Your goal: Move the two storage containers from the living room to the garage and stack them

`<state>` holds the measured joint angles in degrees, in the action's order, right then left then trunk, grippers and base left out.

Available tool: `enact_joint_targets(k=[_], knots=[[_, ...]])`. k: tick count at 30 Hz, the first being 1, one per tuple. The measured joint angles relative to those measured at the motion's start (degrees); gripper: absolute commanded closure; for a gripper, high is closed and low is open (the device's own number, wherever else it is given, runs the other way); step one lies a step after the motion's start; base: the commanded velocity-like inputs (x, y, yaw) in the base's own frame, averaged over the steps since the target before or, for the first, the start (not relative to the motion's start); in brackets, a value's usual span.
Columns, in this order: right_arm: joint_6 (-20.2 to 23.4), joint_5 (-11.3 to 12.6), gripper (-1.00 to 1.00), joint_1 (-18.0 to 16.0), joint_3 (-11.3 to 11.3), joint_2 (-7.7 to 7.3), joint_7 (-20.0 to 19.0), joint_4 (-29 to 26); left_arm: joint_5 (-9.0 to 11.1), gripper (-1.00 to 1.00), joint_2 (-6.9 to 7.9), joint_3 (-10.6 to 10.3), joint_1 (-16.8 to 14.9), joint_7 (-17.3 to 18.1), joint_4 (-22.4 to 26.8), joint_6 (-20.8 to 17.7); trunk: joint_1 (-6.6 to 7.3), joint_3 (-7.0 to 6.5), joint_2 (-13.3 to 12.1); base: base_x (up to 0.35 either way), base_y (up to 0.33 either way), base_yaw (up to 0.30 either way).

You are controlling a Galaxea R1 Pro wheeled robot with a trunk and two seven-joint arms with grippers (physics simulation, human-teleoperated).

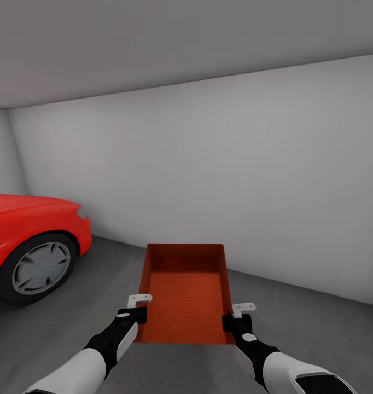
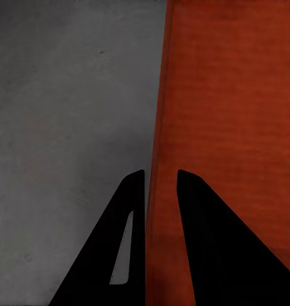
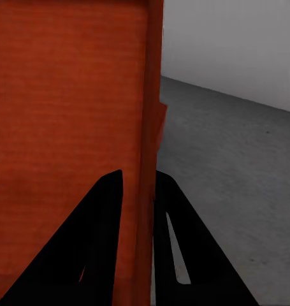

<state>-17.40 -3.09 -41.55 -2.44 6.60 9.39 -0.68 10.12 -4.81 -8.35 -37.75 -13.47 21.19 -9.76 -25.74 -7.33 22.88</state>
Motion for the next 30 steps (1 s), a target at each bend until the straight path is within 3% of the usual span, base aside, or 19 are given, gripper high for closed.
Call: enact_joint_targets(k=[8, 30], knots=[[0.0, 1.2, 1.0, 0.0, -1.1, -0.01, 0.0, 0.0, 0.0, 1.0, -0.02, 0.0, 0.0, 0.0, 0.0, 0.0, 0.0, 0.0, 0.0, 0.246, 0.268, -0.252], [0.0, 1.1, 1.0, 0.0, -1.0, -0.02, 0.0, 0.0, 0.2, 1.0, 0.04, -0.3, 0.0, 0.0, 0.0, 0.1, 0.0, 0.0, 0.0, 0.248, 0.264, -0.283]])
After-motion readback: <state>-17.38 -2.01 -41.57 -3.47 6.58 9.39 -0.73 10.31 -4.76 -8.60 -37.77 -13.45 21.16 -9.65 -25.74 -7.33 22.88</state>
